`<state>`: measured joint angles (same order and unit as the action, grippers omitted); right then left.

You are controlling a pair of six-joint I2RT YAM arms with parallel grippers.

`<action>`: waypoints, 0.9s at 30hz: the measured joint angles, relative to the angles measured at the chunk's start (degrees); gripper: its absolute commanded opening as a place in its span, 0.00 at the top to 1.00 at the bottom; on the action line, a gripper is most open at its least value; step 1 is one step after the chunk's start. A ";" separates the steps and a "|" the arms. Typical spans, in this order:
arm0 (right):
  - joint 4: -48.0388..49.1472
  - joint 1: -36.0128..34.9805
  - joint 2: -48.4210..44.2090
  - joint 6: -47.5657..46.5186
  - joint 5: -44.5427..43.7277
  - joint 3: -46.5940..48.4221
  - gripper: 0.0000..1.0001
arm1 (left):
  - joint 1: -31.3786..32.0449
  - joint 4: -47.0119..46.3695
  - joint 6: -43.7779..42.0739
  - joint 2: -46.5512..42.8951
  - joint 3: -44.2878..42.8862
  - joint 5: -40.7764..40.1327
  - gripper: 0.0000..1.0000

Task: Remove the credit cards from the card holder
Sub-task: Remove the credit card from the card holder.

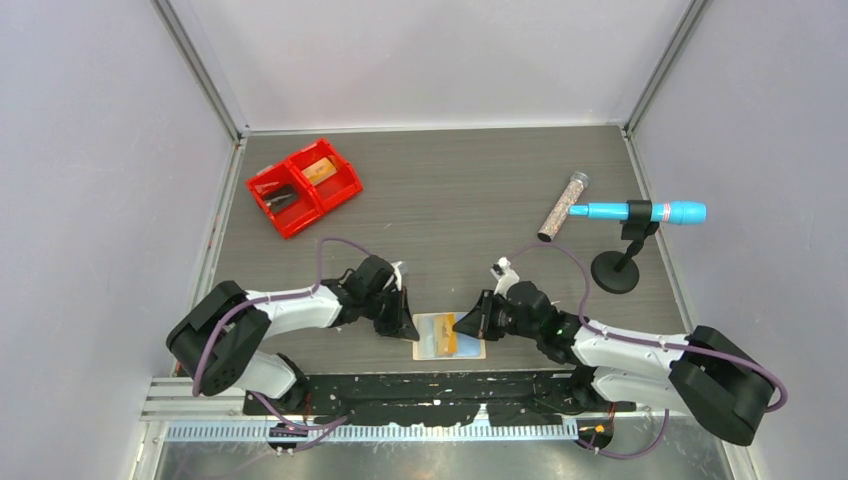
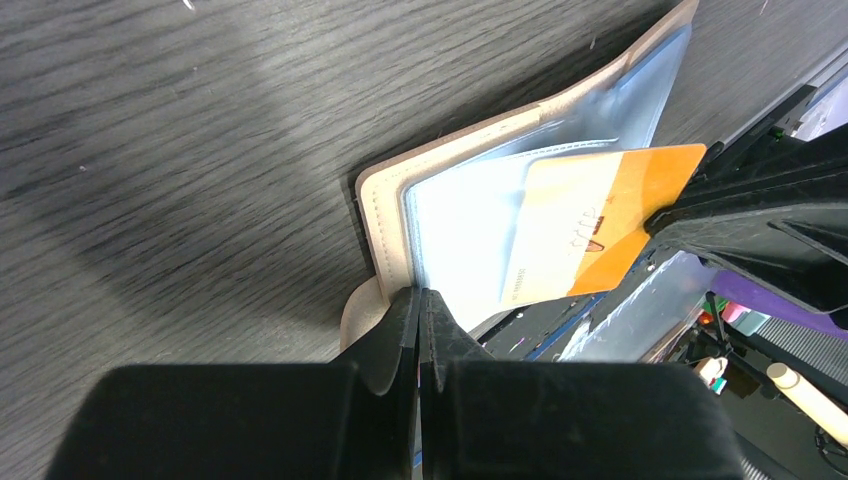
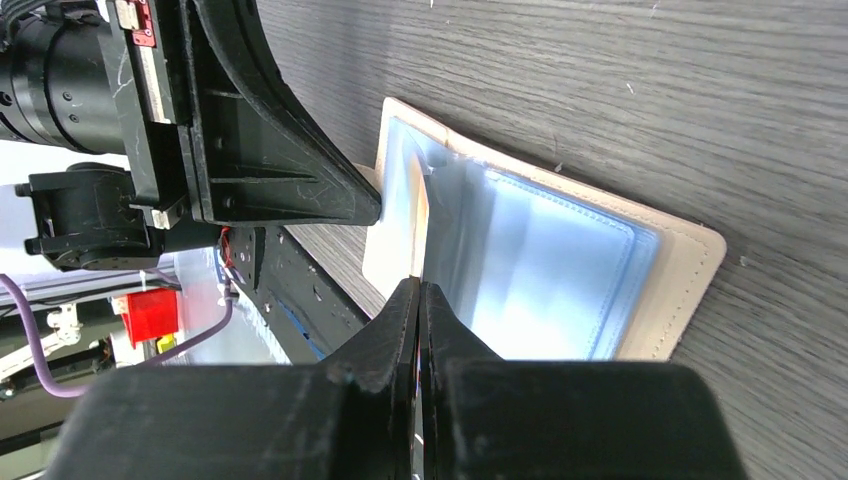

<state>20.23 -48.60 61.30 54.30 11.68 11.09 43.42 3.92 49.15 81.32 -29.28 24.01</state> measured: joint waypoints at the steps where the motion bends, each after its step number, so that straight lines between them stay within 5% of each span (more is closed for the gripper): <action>1: -0.72 0.17 -0.70 -0.17 0.00 0.00 0.95 | 0.00 0.11 -0.02 0.04 -0.07 0.00 1.00; 10: -9.81 1.62 -8.81 -0.90 -1.29 0.11 0.95 | 0.04 1.60 -0.22 0.09 -0.92 -0.24 0.98; 19: -23.12 1.86 -19.30 -2.12 -6.40 4.46 0.95 | 0.42 11.13 -2.51 -5.55 -3.69 -3.10 0.77; 27: -22.93 1.86 -26.18 1.57 -7.58 4.39 0.95 | 0.39 10.88 -1.66 -12.52 -8.35 -1.66 0.60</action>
<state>-2.70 -46.74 35.11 55.88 4.10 15.49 43.81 14.81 47.48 68.79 -37.63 22.35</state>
